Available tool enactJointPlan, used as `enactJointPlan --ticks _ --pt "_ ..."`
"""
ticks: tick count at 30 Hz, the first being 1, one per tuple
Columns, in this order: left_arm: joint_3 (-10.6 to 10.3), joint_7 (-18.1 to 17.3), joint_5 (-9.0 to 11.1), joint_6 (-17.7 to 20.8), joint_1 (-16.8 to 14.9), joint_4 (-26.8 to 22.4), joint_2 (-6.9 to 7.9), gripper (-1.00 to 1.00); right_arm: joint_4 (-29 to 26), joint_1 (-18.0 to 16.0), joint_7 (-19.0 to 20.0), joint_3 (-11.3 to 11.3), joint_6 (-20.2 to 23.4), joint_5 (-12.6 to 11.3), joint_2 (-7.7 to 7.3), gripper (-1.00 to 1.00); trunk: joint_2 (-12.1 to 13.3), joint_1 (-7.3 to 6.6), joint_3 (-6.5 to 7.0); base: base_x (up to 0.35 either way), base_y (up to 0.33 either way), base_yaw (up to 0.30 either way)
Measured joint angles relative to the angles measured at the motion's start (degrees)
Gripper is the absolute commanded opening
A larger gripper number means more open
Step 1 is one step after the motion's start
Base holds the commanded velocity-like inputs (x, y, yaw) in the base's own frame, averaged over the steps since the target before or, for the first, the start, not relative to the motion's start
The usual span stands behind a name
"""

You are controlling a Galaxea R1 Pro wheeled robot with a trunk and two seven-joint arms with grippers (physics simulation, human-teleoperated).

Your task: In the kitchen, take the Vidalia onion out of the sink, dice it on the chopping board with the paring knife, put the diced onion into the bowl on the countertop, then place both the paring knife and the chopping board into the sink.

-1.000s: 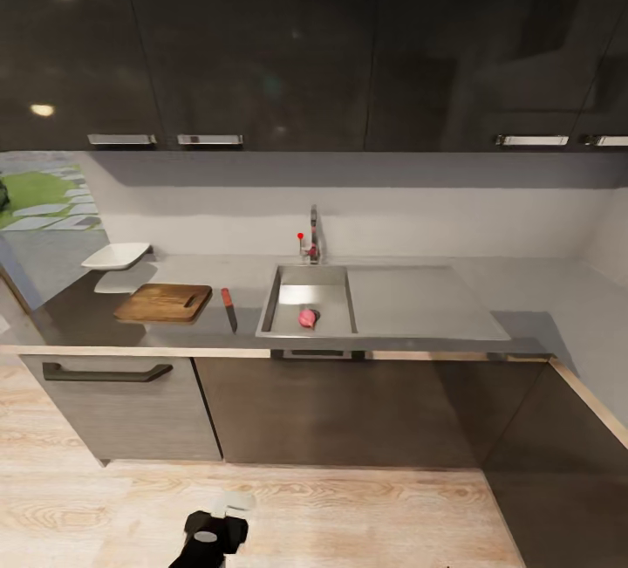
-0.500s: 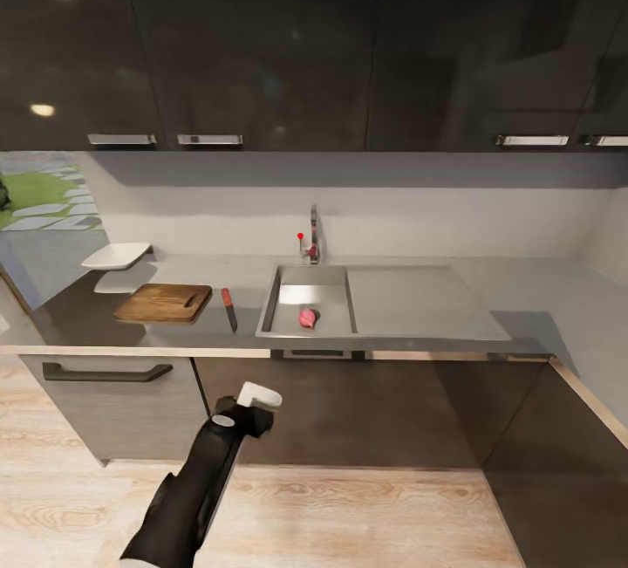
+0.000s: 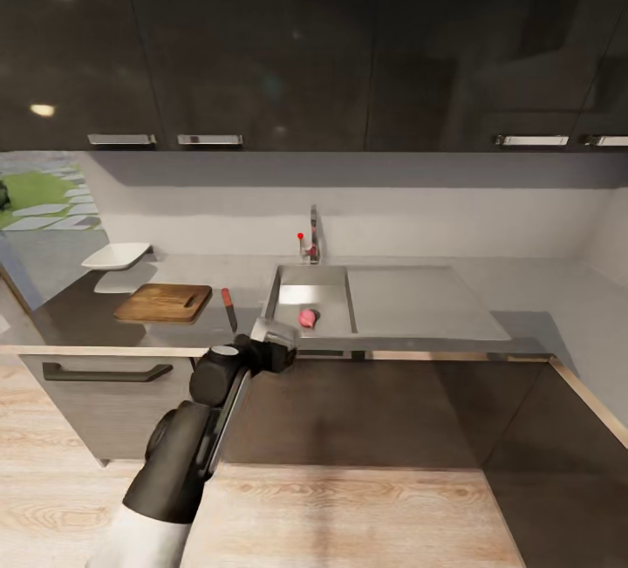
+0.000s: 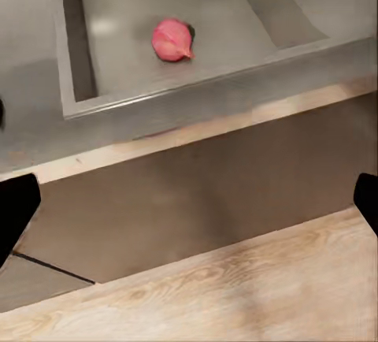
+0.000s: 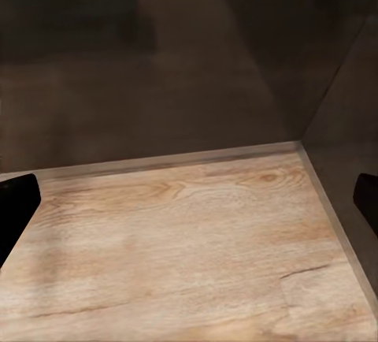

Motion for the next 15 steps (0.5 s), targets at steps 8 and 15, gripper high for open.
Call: enactJointPlan --ticks 8,15 --pt "0.1 0.7 3.2 0.8 -19.2 16.3 0.02 1.0 0.0 0.0 0.1 0.0 0.0 0.0 0.44 1.0 0.0 0.01 0.0 0.0 0.0 0.0" --pt "0.4 7.1 7.1 0.9 -21.9 23.7 0.13 1.0 0.0 0.0 0.1 0.0 0.0 0.0 0.42 1.0 0.0 0.0 -0.01 0.0 0.0 0.0"
